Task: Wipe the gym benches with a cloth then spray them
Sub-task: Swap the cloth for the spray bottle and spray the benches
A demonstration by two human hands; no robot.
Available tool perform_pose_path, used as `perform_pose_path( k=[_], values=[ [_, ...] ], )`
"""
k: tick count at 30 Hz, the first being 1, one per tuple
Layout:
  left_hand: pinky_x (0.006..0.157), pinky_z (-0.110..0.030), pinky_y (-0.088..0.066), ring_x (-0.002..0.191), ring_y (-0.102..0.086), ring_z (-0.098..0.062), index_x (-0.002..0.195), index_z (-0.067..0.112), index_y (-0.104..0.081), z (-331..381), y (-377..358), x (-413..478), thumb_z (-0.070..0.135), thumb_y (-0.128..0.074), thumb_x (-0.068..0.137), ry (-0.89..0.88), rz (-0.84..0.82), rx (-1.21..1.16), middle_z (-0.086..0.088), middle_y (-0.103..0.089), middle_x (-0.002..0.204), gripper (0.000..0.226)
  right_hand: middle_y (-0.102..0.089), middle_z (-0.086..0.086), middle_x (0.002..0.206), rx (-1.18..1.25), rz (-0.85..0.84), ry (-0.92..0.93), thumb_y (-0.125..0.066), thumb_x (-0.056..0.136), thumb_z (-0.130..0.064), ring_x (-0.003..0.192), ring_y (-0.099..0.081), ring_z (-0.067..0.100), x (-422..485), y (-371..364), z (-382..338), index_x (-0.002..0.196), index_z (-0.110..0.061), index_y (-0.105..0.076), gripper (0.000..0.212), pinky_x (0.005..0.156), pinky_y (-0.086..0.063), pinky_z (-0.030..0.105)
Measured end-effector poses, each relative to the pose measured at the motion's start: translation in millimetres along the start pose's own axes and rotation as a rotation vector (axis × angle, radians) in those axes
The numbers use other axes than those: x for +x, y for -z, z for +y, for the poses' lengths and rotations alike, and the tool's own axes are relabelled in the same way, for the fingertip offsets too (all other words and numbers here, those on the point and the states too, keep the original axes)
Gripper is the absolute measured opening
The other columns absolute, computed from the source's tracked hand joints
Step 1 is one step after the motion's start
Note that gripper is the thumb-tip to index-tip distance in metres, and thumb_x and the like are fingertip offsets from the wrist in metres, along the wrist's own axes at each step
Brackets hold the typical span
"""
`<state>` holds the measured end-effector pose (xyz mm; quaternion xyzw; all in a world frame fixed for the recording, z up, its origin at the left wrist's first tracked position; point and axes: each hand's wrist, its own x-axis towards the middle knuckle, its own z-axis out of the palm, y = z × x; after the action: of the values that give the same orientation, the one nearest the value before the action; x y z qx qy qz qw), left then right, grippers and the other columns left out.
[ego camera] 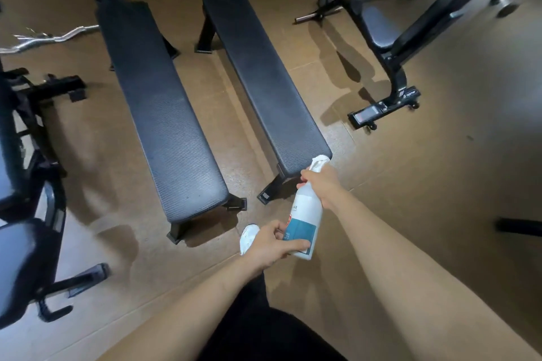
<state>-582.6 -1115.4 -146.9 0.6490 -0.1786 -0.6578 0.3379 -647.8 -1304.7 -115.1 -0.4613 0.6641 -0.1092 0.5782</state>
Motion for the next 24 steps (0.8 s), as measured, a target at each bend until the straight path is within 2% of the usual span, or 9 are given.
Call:
perform_pose_path(
  k=[3,6,10,12,14,17,19,22,24],
  values=[
    [0.065,-0.024,-0.052,0.074,-0.067,-0.011,0.099,0.014,-0.059,23,-15,28,0.039,-0.095,0.064,0.007,-0.032,-0.072,-0.002,-0.07,0.089,0.056,-0.066,0.013,0.094,-0.017,-0.045,-0.056,-0.068,0.092,-0.002,0.075,-0.073,0.032,29,17,-25,0.092,-0.011,-0.055,0.016,0.056,-0.061,0.035],
    [0.068,-0.026,-0.054,0.079,-0.069,-0.012,0.104,0.012,-0.06,44,-26,51,0.042,-0.094,0.065,0.019,-0.047,-0.122,-0.003,-0.072,0.092,0.059,-0.069,0.016,0.102,-0.058,-0.05,-0.087,-0.073,0.089,-0.004,0.073,-0.075,0.032,59,26,-43,0.098,-0.011,-0.058,0.019,0.055,-0.059,0.034],
    [0.067,-0.025,-0.053,0.077,-0.069,-0.01,0.104,0.013,-0.06,64,-43,73,0.042,-0.092,0.069,0.041,-0.044,-0.143,0.001,-0.071,0.09,0.056,-0.07,0.021,0.101,-0.191,-0.039,-0.094,-0.073,0.085,-0.008,0.077,-0.075,0.035,91,35,-53,0.092,-0.013,-0.059,0.016,0.072,-0.063,0.049],
    [0.064,-0.019,-0.052,0.072,-0.07,-0.004,0.109,0.01,-0.059,71,-54,81,0.039,-0.092,0.072,0.061,-0.028,-0.16,0.004,-0.071,0.089,0.057,-0.071,0.019,0.099,-0.233,-0.068,-0.089,-0.073,0.085,-0.01,0.077,-0.076,0.034,101,40,-58,0.09,-0.014,-0.059,0.016,0.077,-0.062,0.053],
    [0.066,-0.02,-0.055,0.072,-0.069,-0.002,0.111,0.007,-0.058,79,-63,91,0.037,-0.091,0.074,0.062,-0.01,-0.157,0.006,-0.069,0.088,0.058,-0.071,0.016,0.099,-0.226,-0.131,-0.079,-0.073,0.087,-0.008,0.076,-0.076,0.032,111,47,-66,0.092,-0.014,-0.059,0.016,0.072,-0.062,0.046],
    [0.076,-0.028,-0.057,0.079,-0.066,-0.009,0.107,0.009,-0.058,91,-78,108,0.038,-0.091,0.072,0.052,0.043,-0.16,0.004,-0.064,0.086,0.056,-0.071,0.015,0.105,-0.209,-0.233,-0.046,-0.074,0.09,-0.012,0.076,-0.077,0.029,132,59,-74,0.102,-0.014,-0.061,0.018,0.063,-0.06,0.036],
    [0.073,-0.027,-0.056,0.077,-0.065,-0.01,0.108,0.007,-0.056,99,-91,119,0.034,-0.092,0.073,0.05,0.09,-0.178,0.004,-0.063,0.084,0.057,-0.071,0.012,0.104,-0.217,-0.267,-0.005,-0.073,0.092,-0.013,0.07,-0.076,0.024,147,70,-77,0.107,-0.012,-0.06,0.02,0.056,-0.057,0.03],
    [0.072,-0.028,-0.056,0.077,-0.063,-0.012,0.109,0.008,-0.057,110,-120,134,0.031,-0.094,0.071,0.023,0.174,-0.206,0.001,-0.062,0.087,0.058,-0.07,0.01,0.089,-0.238,-0.258,0.063,-0.069,0.094,-0.013,0.058,-0.073,0.019,170,92,-77,0.096,-0.01,-0.059,0.011,0.05,-0.056,0.027],
    [0.074,-0.029,-0.056,0.08,-0.061,-0.013,0.11,0.009,-0.057,117,-147,144,0.029,-0.094,0.072,0.012,0.244,-0.244,-0.002,-0.061,0.092,0.057,-0.068,0.01,0.08,-0.225,-0.277,0.076,-0.069,0.094,-0.016,0.058,-0.072,0.02,187,110,-77,0.092,-0.009,-0.059,0.012,0.054,-0.056,0.029]
  ],
)
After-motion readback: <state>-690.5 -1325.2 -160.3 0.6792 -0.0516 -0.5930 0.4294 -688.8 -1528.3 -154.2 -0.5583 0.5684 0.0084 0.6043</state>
